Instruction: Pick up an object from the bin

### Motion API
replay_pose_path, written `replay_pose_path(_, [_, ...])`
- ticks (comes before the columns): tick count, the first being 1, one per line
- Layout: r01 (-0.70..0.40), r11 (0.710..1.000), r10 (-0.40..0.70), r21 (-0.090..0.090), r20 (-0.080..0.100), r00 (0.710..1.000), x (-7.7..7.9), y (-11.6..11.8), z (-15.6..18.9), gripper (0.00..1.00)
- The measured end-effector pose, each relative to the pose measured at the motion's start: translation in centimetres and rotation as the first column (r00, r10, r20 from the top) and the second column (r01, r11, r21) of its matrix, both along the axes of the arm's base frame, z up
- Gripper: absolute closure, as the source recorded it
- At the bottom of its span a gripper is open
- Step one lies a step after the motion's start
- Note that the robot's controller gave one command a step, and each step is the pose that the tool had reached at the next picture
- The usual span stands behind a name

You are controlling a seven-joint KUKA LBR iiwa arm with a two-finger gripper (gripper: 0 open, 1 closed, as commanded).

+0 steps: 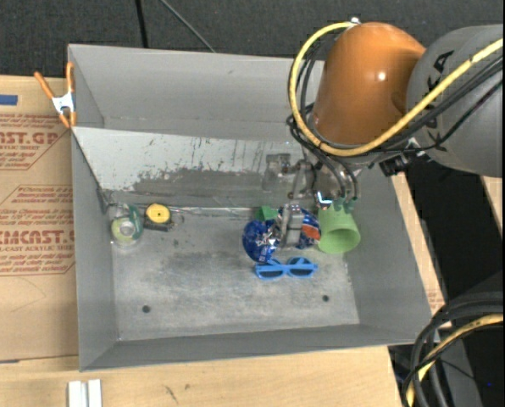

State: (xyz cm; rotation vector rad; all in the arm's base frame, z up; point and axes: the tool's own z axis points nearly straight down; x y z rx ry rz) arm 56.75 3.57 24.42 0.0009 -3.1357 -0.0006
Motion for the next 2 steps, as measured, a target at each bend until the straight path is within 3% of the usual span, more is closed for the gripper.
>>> replay_pose_path(1, [0.063,0.998,-0.063,0.0,0.002,0.998,1.0,-3.7,-15.5,0.0])
replay_pose_path(2, [-0.044,0.999,0.044,0.0,0.018,0.999,-4.6,-9.3,-17.2,0.0])
